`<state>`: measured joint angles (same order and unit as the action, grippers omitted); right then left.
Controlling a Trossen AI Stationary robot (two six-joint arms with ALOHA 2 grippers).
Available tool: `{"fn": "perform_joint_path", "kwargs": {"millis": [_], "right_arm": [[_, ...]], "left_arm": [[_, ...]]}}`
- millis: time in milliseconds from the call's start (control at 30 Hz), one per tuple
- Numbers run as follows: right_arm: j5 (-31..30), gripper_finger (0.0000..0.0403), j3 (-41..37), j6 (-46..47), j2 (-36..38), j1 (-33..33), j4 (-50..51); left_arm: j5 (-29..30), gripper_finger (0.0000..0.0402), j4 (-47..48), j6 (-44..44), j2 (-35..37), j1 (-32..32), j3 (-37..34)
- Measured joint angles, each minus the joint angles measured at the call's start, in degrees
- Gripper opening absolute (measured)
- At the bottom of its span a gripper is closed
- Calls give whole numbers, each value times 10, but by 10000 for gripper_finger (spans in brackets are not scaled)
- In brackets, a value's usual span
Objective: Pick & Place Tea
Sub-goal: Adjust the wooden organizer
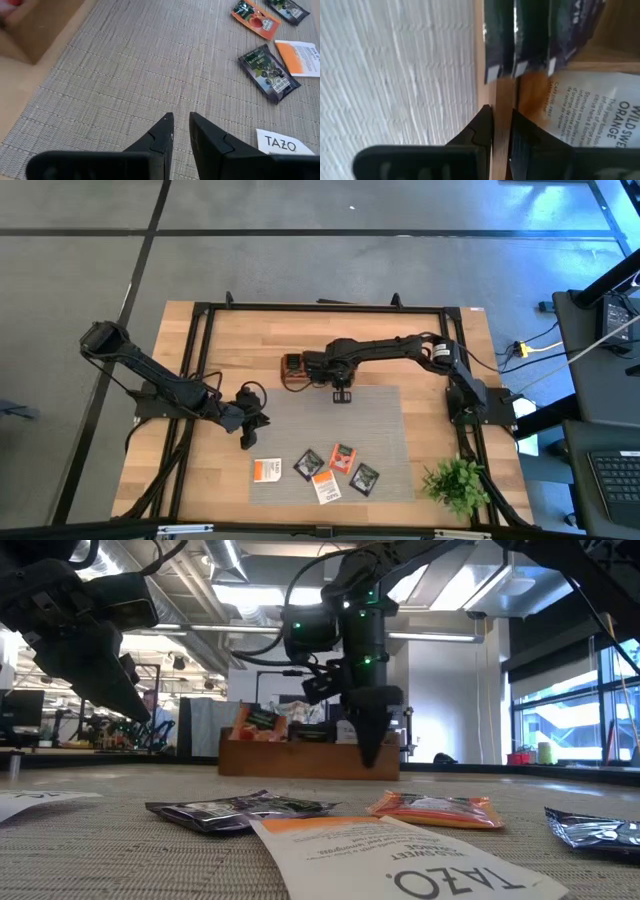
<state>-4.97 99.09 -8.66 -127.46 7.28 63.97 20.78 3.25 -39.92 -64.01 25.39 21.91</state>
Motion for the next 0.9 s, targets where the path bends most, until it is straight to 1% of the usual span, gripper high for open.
{"fn": "perform_joint_path", "kwargs": {"millis": [67, 167, 267, 567, 700, 900], "right_arm": [[-5, 39, 0, -5, 0, -4, 15], [-7, 41, -1, 5, 0, -5, 12], [-7, 57, -2, 24, -2, -5, 8], [-7, 94, -4, 33, -2, -5, 6], [-8, 102, -4, 37, 20, -5, 3], [-9, 103, -4, 41, 80, -4, 22]], "left_arm": [[0, 59, 0, 0, 0, 0, 0], [0, 59, 0, 0, 0, 0, 0], [0, 59, 0, 0, 0, 0, 0], [-1, 59, 0, 1, 0, 0, 0], [-1, 59, 0, 1, 0, 0, 0], [0, 59, 0, 3, 0, 0, 0]]}}
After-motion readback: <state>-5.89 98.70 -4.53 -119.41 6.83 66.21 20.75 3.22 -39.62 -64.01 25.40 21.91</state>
